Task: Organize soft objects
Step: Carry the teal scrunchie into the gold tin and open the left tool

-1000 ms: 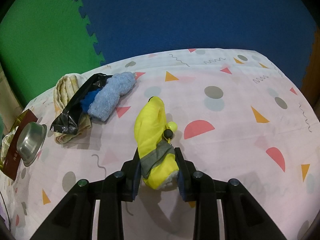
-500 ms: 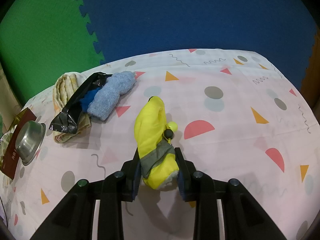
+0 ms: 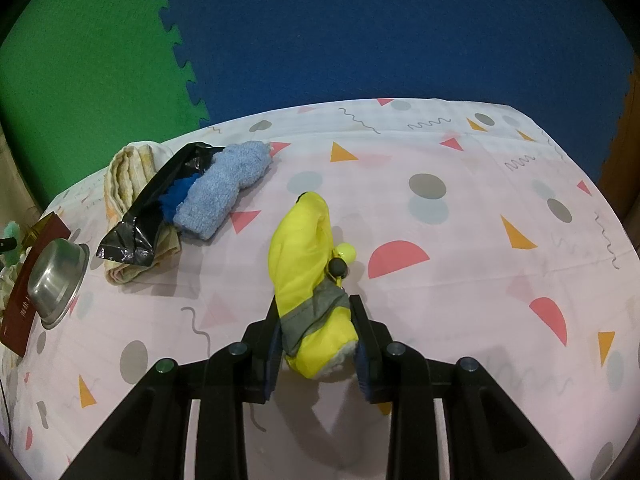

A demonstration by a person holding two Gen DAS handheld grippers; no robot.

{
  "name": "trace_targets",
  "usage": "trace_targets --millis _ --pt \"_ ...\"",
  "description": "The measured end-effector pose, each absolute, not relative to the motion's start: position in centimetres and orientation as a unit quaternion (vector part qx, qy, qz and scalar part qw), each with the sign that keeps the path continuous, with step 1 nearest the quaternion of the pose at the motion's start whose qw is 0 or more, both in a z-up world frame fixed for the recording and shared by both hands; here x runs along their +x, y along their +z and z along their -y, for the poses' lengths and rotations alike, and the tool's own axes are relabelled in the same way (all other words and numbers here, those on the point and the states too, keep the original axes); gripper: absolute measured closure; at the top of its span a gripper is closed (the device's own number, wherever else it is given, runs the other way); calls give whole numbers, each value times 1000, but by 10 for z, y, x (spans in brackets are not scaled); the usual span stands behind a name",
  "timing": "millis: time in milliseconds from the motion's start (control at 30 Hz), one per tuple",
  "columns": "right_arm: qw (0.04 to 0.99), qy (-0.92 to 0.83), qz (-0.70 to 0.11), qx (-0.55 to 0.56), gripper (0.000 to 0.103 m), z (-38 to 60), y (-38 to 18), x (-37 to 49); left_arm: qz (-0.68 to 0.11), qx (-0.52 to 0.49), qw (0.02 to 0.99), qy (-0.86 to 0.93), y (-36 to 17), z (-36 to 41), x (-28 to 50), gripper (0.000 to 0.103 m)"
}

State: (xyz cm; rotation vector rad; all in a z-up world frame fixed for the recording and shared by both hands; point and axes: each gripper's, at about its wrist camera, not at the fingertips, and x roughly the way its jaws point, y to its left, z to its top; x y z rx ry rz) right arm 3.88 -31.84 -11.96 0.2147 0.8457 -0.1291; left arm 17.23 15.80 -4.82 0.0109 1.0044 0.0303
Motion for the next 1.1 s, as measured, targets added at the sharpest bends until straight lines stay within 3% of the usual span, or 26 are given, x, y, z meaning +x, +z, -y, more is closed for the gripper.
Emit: trace_targets --millis 467,533,700,1100 --pt "904 -62 -410 103 73 318 -120 39 -503 -8 864 23 -67 -171 200 80" --pt "904 -63 -410 101 73 319 -120 39 -505 -7 863 24 -68 -171 201 65" --pt "904 -63 -411 100 73 318 -120 40 -498 -3 867 29 -67 -171 197 49" --pt "904 -64 -412 95 73 318 -120 40 -480 -5 877 5 -45 -169 168 36"
